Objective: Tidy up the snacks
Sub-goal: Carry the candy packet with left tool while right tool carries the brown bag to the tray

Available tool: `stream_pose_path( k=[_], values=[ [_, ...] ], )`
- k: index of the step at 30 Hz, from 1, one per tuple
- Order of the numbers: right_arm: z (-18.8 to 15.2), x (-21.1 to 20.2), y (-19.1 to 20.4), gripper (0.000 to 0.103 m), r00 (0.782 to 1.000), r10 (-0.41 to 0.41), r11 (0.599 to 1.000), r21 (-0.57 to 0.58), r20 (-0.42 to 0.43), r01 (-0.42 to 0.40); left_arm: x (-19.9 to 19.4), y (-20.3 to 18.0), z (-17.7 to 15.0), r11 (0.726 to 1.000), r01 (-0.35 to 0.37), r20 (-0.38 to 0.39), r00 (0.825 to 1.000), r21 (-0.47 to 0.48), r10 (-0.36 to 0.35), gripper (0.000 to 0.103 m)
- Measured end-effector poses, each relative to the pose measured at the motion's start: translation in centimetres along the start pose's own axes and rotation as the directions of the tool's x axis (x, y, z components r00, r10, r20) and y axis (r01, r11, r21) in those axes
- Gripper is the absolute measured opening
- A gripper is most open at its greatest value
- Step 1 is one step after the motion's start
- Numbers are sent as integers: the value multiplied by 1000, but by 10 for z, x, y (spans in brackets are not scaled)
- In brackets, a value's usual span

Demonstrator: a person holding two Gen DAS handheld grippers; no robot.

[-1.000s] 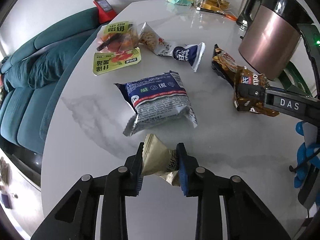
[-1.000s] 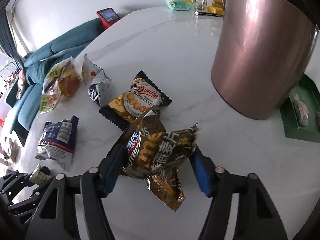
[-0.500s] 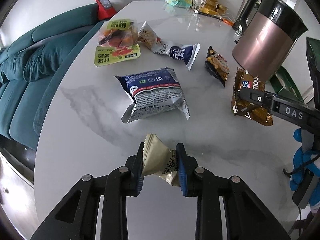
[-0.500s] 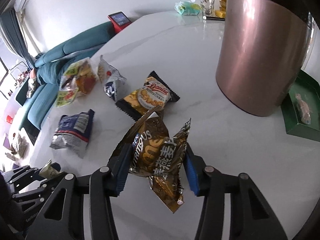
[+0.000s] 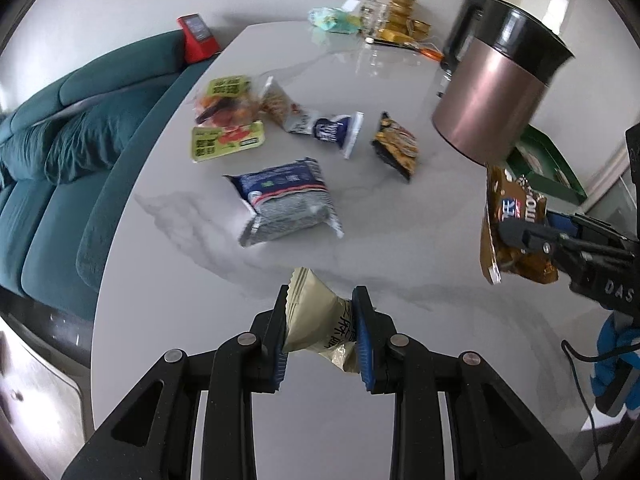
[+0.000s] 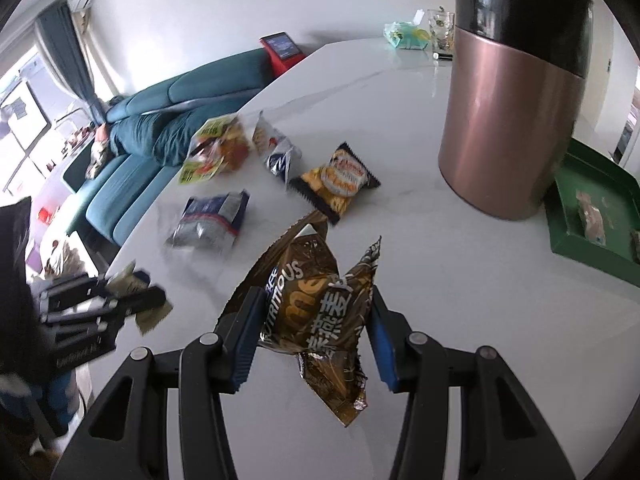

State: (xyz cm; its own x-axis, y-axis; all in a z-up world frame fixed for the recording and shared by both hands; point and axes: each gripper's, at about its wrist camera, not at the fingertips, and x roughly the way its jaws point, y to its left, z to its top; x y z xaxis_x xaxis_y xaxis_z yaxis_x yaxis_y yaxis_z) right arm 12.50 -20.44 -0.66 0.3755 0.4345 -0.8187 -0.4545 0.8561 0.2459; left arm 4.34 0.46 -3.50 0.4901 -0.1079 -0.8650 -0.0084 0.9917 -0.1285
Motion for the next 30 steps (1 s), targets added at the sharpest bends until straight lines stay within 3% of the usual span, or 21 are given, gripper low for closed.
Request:
stream_pose_path(
  k=[6,10,13,19,25,30],
  values=[
    [-40,-32,-18,23,999,5,1000,-17,-37,-5,-8,-43,-5,994,55,-31,998,96,-53,24],
    [-71,-60,-52,23,998,-25,999,27,-55,27,-8,-82,-5,981,101,-50,994,166,-94,24],
    [-91,-79,-84,23,996,-66,995,72,-67,71,-2,-119,-1,964,135,-69,990,229,-122,24],
    [-118,-128,-165,23,980,-190,965,169,-65,198,13,-210,18,905,205,-100,978,372,-181,24],
    [-102,-172,-252,23,947,-320,919,242,-6,312,14,-308,65,846,239,-69,969,476,-235,24],
    [-45,-195,-309,23,911,-405,897,229,83,378,17,-367,125,862,218,8,968,457,-249,25]
  ],
)
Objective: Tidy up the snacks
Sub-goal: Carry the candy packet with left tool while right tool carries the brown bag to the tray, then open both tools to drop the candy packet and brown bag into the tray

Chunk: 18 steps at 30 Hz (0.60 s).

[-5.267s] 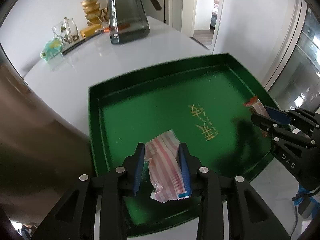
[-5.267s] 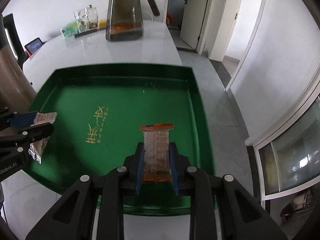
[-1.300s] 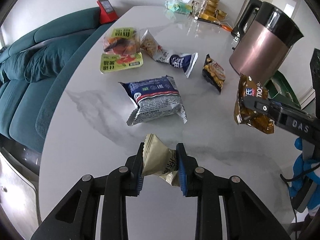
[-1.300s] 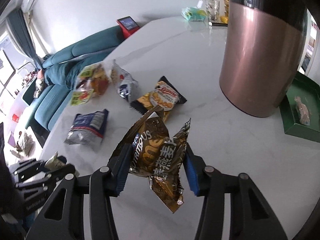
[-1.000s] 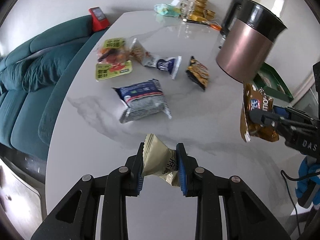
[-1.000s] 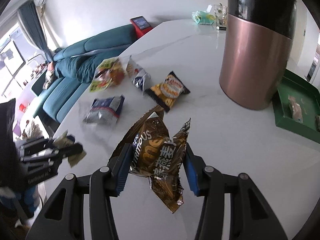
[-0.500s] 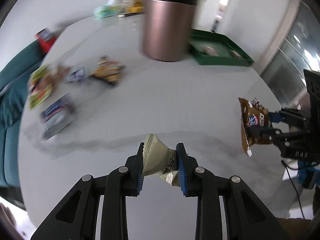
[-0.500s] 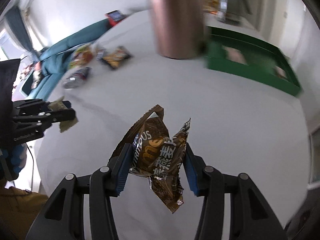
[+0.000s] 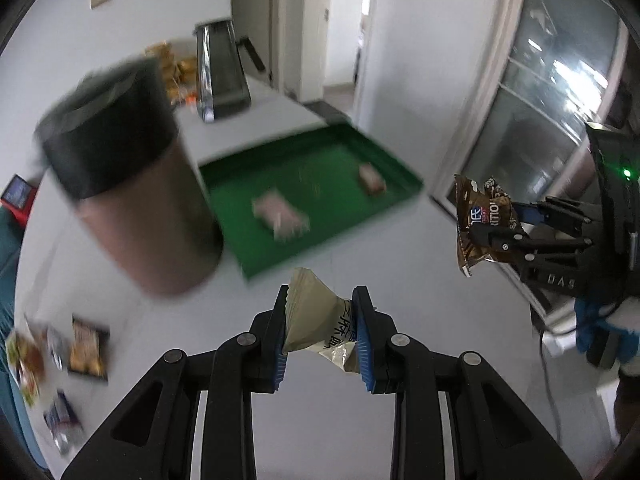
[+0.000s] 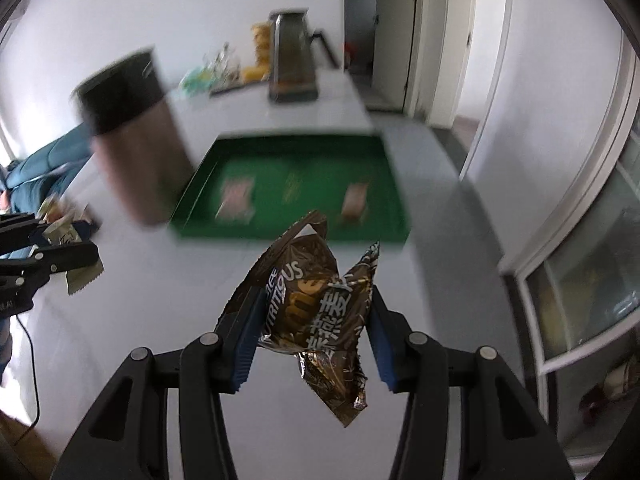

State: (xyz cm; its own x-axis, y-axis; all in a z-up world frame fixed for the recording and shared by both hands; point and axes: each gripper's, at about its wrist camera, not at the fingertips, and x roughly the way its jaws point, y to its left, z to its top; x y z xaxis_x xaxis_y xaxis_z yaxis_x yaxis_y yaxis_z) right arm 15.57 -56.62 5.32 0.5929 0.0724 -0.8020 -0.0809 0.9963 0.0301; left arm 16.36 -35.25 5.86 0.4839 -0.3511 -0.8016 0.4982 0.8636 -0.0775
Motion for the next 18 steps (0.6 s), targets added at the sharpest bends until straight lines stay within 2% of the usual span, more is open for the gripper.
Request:
stream_pose_path(
  k=[5,9,14,18],
  values=[
    [72,28,-25,23,994,-45,998,-37,97,49,38,-2,63,994,-84,44,995,-64,87,25],
    [113,75,-39,23,991,-61,997,-43,120,67,94,11,102,981,-152,25,987,-122,156,25],
    [127,140,-43,23,996,-32,998,-51,81,36,169,45,113,952,-234,-57,972,-199,227,25],
    [123,183,-41,23,1000,-23,997,-72,19,24,208,59,113,940,-271,-93,962,-208,257,26]
  ],
)
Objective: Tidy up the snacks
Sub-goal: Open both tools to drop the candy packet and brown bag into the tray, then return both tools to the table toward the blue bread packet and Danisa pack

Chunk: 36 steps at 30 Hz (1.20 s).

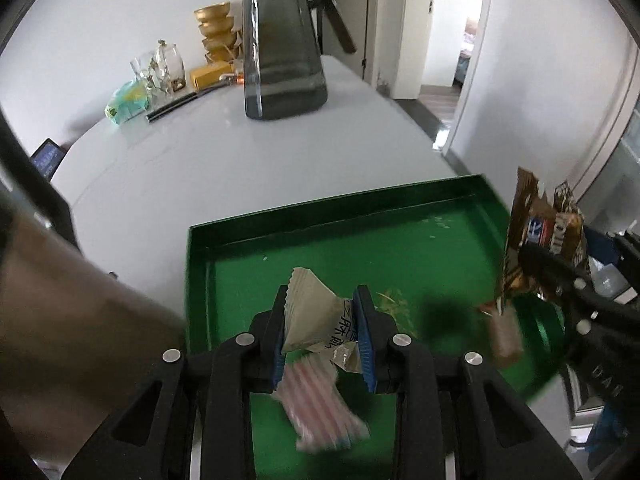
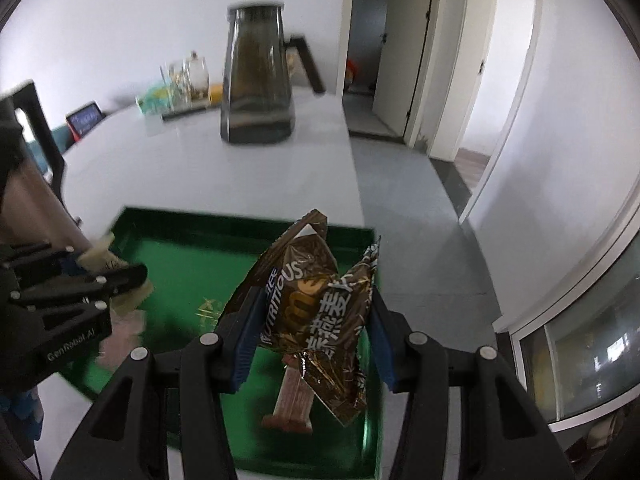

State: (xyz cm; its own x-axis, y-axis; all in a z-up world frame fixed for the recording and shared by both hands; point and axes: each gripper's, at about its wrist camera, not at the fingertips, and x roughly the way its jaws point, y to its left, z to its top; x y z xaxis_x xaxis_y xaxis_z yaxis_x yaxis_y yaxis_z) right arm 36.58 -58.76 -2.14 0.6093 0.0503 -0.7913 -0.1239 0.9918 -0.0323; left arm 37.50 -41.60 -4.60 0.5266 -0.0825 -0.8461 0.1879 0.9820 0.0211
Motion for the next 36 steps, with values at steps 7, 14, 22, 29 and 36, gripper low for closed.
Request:
stream_pose_path(
  k=[7,14,22,29,36],
  values=[
    [-11,44,-1,24,997,29,1000,9,-75,-29,24,2,-3,1000,-20,-10,1000,8,20,31],
    [-12,51,-2,32,997,31,999,15,-72,-30,19,-5,-4,1000,-20,16,1000,21,20,46],
    [2,-1,-9,67,998,-13,999,40,62,11,-24,-15,-4,999,-16,135,991,49,9,61],
    [16,-121,-26,68,948,-144,988,94,285,122,-102,-16,-19,995,85,213,973,43,-92,61],
    [-8,-246,-21,75,869,-244,969,131,430,207,-198,-7,-66,981,145,302,936,129,-178,63]
  ],
)
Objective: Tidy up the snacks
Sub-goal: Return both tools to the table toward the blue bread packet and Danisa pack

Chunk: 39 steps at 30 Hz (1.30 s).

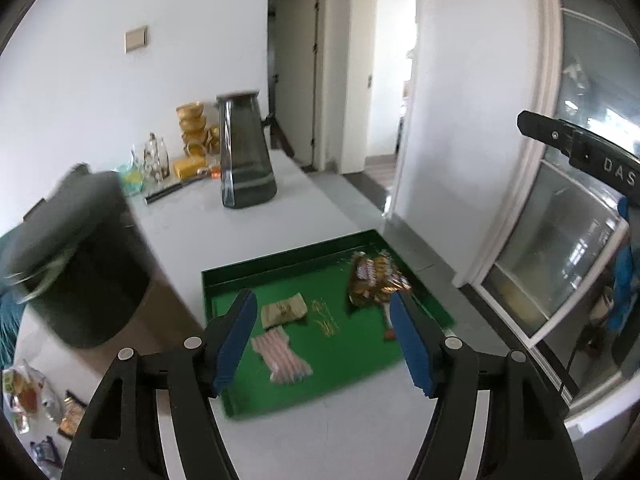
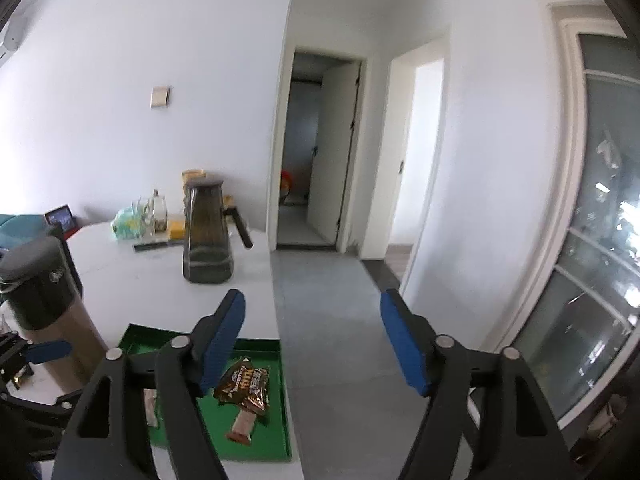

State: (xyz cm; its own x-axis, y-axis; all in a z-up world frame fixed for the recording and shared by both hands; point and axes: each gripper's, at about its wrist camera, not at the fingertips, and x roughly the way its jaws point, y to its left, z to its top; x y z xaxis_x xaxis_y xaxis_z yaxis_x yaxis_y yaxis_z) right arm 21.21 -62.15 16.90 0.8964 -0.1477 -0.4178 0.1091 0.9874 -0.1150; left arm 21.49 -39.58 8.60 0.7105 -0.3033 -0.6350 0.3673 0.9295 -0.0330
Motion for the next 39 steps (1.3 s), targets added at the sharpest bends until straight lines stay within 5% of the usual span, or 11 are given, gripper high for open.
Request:
stream_pose_path(
  k=[7,14,20,25,29,34,37,39],
  values=[
    [-16,-88,26,76,1000,1,999,-52,5,0,-87,50,-34,998,-59,74,996,32,57,68],
    [-31,-152,82,77,999,43,998,-53,-23,-44,-156,167,-85,974,-224,58,972,-32,226,71],
    [-39,-174,152,79,991,120,991,-53,-59,-123,-206,300,-131,880,-428,-2,900,-206,437,79],
    [-51,-162,217,80,969,221,974,-30,-114,-226,-229,371,-168,805,-507,-64,856,-309,514,80],
    [-67,-139,280,80,931,318,944,-29,-177,-328,-218,387,-193,806,-499,-123,865,-319,487,80],
    [-97,-105,352,80,868,412,902,-8,-275,-431,-191,378,-216,850,-422,-193,906,-315,378,84],
    [-112,-82,388,81,832,454,881,21,-319,-473,-175,369,-223,869,-393,-226,915,-300,335,84],
    [-121,-65,409,92,816,463,876,36,-345,-482,-158,364,-226,878,-390,-256,911,-278,323,84]
  ],
)
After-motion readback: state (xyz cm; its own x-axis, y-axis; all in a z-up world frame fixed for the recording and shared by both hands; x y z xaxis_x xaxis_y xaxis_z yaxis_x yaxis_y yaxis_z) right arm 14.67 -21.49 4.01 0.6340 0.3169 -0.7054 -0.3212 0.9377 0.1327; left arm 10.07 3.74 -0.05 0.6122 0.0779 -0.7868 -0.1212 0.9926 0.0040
